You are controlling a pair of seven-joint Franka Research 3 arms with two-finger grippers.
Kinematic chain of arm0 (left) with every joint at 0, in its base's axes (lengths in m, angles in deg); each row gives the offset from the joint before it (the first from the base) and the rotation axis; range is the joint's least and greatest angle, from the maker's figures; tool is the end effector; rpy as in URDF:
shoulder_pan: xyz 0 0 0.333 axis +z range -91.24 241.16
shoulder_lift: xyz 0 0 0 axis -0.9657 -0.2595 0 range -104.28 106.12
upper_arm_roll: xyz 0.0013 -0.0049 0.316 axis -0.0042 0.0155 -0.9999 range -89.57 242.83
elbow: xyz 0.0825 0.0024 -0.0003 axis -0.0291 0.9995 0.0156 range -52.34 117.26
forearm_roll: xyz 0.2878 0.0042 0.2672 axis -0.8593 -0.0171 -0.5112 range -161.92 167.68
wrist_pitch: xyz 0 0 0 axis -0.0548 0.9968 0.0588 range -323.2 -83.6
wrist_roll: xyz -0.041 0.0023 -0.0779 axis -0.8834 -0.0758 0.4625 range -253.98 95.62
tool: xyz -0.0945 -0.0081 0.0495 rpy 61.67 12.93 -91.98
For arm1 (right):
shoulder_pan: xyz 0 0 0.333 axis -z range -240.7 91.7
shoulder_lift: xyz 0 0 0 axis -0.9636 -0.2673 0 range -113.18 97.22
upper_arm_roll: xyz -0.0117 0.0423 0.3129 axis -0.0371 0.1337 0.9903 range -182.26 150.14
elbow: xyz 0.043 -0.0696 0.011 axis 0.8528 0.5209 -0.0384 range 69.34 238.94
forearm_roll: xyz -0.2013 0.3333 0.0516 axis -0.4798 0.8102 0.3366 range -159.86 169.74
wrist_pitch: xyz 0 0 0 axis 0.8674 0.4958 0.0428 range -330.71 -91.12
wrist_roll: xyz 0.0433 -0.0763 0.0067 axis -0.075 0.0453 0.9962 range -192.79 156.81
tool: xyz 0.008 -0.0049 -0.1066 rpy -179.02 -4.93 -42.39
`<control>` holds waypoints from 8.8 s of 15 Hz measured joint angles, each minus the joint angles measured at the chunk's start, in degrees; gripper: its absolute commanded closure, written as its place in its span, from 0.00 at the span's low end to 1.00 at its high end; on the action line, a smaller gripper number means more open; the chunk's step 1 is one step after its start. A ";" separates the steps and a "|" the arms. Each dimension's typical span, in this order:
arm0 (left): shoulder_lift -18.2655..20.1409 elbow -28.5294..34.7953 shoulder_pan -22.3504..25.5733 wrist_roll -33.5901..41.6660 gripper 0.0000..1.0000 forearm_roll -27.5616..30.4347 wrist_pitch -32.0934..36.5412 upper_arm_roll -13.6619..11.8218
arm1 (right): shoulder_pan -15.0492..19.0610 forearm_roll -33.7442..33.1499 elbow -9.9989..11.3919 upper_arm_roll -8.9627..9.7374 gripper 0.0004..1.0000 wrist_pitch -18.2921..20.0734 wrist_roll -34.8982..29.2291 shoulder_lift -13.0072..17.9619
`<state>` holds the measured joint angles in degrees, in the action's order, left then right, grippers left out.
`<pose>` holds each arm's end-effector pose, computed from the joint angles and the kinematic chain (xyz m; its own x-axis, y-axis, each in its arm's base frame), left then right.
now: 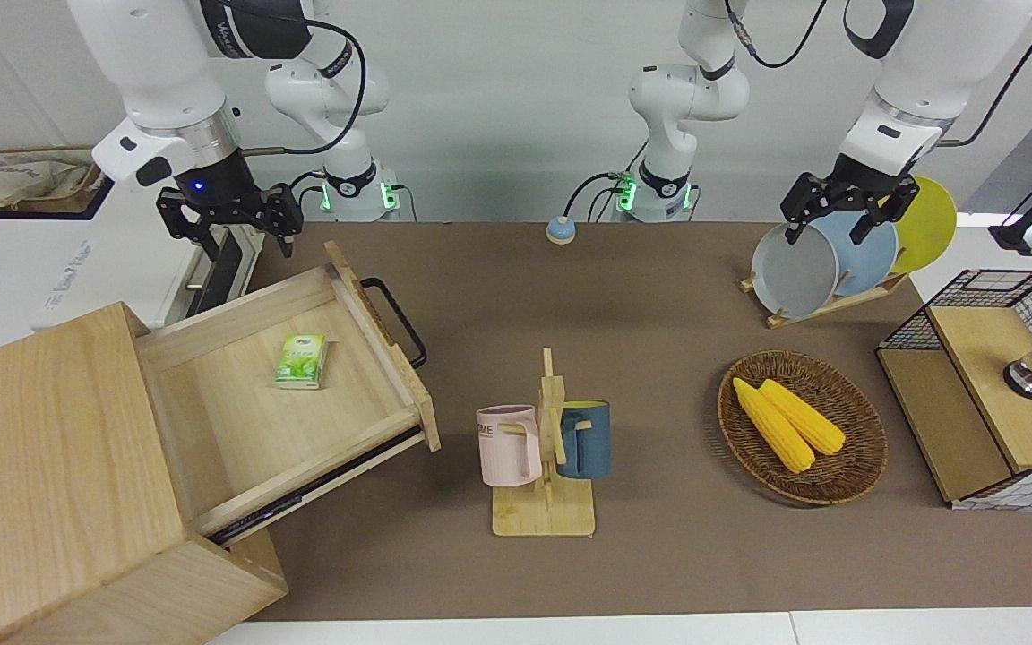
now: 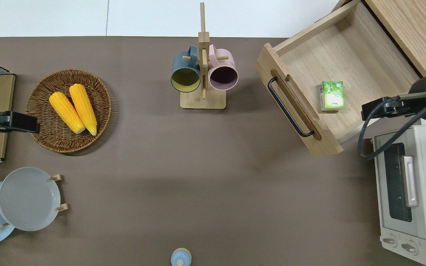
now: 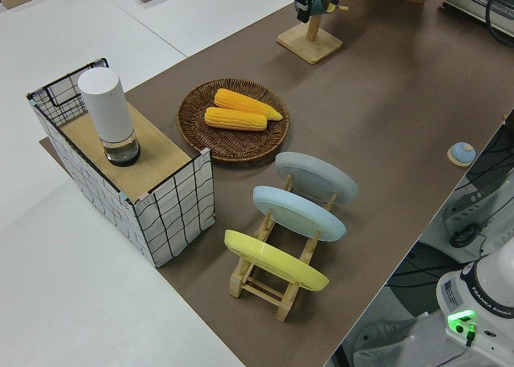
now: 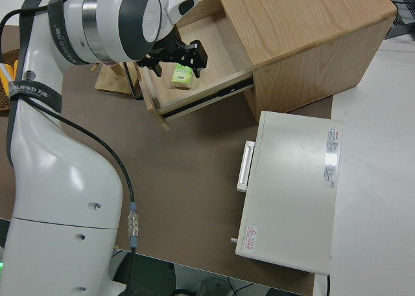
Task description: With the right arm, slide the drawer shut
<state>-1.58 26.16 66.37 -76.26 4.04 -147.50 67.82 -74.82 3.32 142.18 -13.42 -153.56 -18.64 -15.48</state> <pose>0.5671 -0.0022 0.6385 0.9985 -0.0477 0.0255 -0.0480 -0.9988 0.0122 0.5908 0.0254 0.6317 0.9992 0.0388 0.0109 0.0386 -0.9990 0.0222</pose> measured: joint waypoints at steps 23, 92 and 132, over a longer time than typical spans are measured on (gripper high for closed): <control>0.00 0.00 0.00 0.00 0.00 0.00 0.00 0.00 | 0.09 0.00 -1.90 1.39 1.00 0.91 -3.75 0.23; 0.00 0.00 0.00 0.00 0.00 0.00 0.00 0.00 | -12.82 1.01 -2.81 -0.03 1.00 -19.92 -78.14 -18.60; 0.00 0.00 0.00 0.00 0.00 0.00 0.00 0.00 | 2.99 -3.12 -3.18 0.98 1.00 -26.54 -44.98 -19.15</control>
<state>-1.58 26.16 66.37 -76.26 4.04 -147.50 67.82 -71.83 0.20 139.00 -12.44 -180.10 -63.61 -34.63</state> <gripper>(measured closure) 0.000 0.991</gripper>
